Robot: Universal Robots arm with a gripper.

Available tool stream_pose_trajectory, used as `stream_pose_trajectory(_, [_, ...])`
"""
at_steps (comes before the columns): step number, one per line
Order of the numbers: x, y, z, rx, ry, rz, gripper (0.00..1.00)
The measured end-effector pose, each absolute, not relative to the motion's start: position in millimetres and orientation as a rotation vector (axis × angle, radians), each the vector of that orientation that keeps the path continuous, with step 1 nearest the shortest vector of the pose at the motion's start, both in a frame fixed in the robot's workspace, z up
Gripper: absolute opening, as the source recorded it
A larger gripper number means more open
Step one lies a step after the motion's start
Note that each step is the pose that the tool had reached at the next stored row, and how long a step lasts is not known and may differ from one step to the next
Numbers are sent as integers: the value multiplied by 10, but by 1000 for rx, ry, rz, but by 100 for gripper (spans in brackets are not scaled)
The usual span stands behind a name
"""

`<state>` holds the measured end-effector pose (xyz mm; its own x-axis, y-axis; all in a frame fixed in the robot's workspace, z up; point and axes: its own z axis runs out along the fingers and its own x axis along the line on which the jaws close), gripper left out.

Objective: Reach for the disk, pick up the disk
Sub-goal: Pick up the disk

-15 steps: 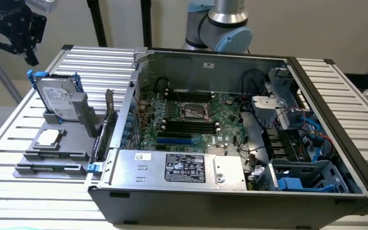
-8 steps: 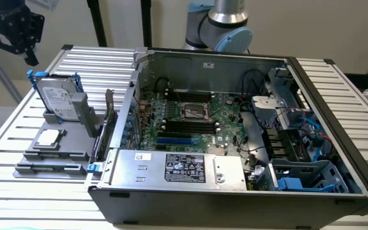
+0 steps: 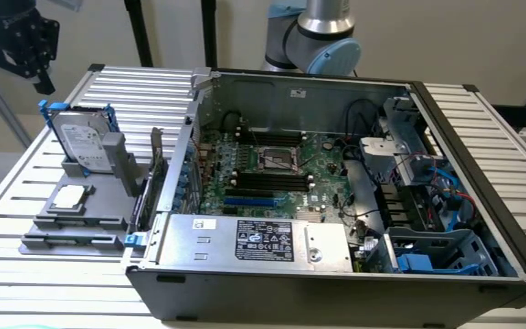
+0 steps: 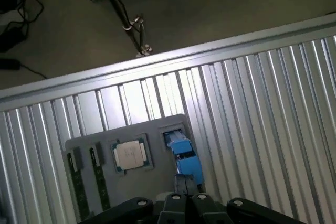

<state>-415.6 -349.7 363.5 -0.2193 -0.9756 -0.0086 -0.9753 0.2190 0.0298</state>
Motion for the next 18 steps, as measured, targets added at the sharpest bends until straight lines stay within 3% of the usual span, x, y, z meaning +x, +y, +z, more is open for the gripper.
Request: stream_pose_trajectory(18, [-4157,-3482,3617,2275,-2155,-35,11])
